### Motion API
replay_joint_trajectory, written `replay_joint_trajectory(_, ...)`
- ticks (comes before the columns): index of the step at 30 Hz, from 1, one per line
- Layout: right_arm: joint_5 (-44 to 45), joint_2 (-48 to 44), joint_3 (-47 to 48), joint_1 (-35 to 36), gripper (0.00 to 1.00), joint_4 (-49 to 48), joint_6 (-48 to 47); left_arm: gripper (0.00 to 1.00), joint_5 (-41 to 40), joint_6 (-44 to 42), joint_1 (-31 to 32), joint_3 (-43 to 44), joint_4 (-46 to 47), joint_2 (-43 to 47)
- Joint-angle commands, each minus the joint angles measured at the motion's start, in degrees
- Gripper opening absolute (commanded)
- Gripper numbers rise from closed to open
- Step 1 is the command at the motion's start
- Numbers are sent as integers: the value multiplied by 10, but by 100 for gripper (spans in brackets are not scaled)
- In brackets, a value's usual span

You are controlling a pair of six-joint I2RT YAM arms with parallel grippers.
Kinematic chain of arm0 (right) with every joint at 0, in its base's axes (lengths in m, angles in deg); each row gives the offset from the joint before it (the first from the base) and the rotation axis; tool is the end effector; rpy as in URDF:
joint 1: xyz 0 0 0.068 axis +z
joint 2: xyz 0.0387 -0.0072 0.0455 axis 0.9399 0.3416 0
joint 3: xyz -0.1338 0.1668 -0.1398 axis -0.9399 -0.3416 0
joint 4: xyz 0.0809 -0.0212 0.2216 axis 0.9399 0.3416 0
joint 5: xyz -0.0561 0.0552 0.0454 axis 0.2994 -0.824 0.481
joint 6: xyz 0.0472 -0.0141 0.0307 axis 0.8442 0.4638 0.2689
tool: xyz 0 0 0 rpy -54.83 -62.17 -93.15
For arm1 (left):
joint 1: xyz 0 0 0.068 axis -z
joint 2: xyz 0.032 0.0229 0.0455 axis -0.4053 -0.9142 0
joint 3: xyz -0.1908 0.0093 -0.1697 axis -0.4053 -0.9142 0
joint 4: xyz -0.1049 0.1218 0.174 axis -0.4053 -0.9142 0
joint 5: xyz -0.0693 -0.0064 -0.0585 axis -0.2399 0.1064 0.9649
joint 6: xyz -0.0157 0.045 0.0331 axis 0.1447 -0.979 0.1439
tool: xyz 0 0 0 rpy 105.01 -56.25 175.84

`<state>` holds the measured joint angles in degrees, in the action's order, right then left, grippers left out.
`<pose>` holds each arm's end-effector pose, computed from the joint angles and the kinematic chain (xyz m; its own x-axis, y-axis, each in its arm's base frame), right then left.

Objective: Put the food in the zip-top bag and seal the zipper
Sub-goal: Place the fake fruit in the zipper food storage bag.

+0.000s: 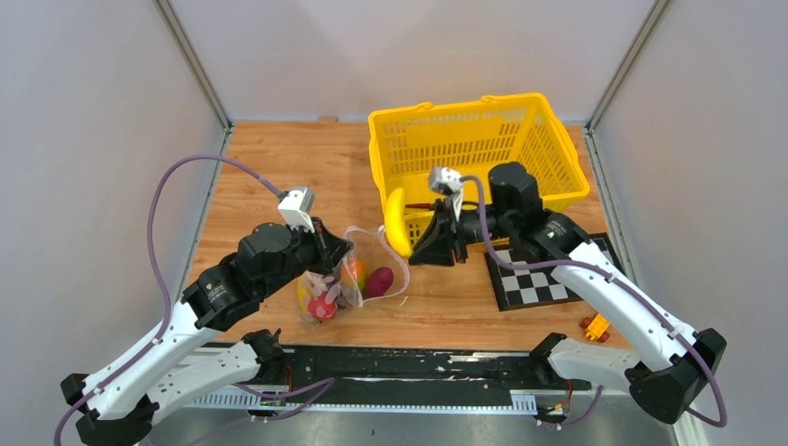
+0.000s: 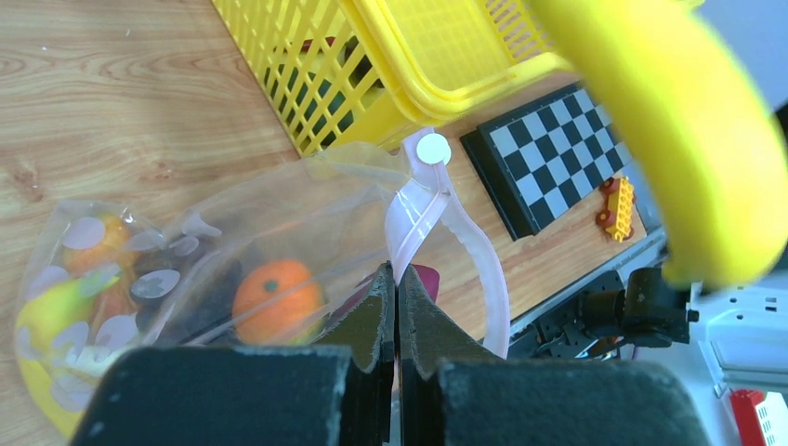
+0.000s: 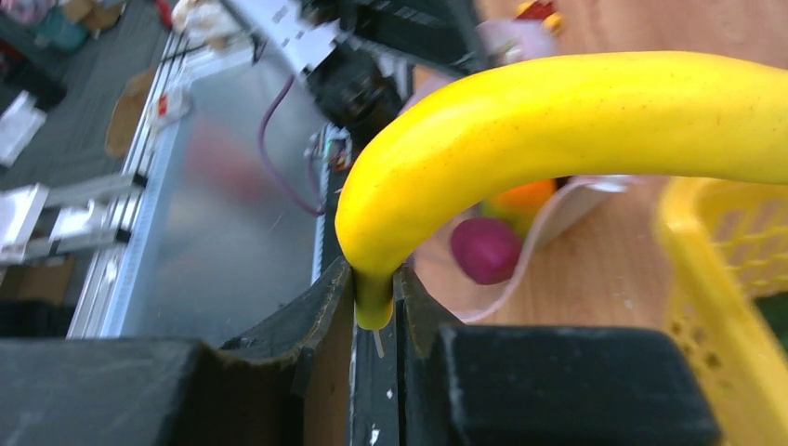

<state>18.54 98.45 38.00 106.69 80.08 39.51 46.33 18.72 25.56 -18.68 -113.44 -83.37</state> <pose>0.1559 0.1578 0.3656 -0.3440 -0.2199 -0.9129 -0.9382 0.0405 0.3438 0.0961 -0.1008 0.3369 -0.5745 -0.2752 -0.7709 0.3561 0.7639 -0.5381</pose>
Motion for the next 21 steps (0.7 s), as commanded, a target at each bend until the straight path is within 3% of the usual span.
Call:
replay_joint_trajectory(1,-3,-10,-1,79,7,109,-147,0,-11,2,1,2,23,3)
replay_joint_trajectory(6,7,-23,-16,130,2,168,-210,0,-12,0,1,2,19,5)
replay_joint_trajectory(12,-2,-56,-42,155,2,165,-229,0,-15,-3,1,2,17,12)
replay_joint_trajectory(21,31,6,-16,202,4,184,-240,0,8,-16,1,1,25,11)
